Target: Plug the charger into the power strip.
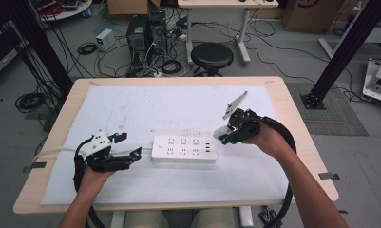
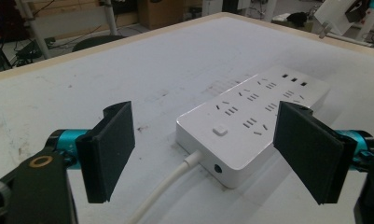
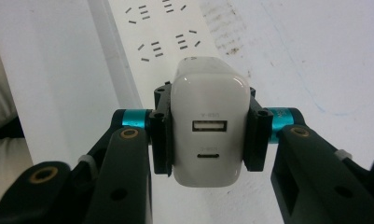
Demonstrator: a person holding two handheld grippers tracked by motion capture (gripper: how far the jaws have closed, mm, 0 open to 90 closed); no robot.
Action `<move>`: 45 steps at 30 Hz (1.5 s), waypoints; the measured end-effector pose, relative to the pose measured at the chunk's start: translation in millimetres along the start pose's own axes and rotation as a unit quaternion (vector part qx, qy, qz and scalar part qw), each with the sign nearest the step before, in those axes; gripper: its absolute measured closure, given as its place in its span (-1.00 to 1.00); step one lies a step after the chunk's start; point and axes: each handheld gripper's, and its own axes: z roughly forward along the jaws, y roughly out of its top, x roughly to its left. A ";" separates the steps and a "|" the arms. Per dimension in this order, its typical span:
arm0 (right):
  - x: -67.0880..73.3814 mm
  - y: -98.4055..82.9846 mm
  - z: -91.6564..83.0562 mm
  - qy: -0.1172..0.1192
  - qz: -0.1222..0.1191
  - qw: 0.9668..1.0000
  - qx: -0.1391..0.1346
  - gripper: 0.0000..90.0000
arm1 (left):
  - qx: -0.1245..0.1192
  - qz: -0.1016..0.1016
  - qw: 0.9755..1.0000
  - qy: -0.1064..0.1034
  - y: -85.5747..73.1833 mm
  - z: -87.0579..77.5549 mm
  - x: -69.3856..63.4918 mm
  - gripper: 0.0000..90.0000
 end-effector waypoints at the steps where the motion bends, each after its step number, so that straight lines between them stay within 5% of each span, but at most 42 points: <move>1: 0.0 2.3 0.9 0.000 -0.003 1.000 0.003 0.40 | 0.000 -0.001 1.000 0.000 -0.5 -0.4 0.4 -0.54; 10: -3.0 28.5 8.0 0.003 -0.032 0.999 0.019 0.40 | 0.000 -0.006 1.000 0.005 -5.0 -1.9 3.8 -0.54; 28: -5.9 64.7 43.9 0.050 -0.075 0.994 0.064 0.40 | 0.001 -0.011 1.000 0.011 -11.9 -2.4 10.2 -0.54; 45: -6.2 71.0 72.8 0.067 -0.103 0.987 0.106 0.40 | 0.001 -0.017 1.000 0.011 -19.1 -3.9 11.6 -0.54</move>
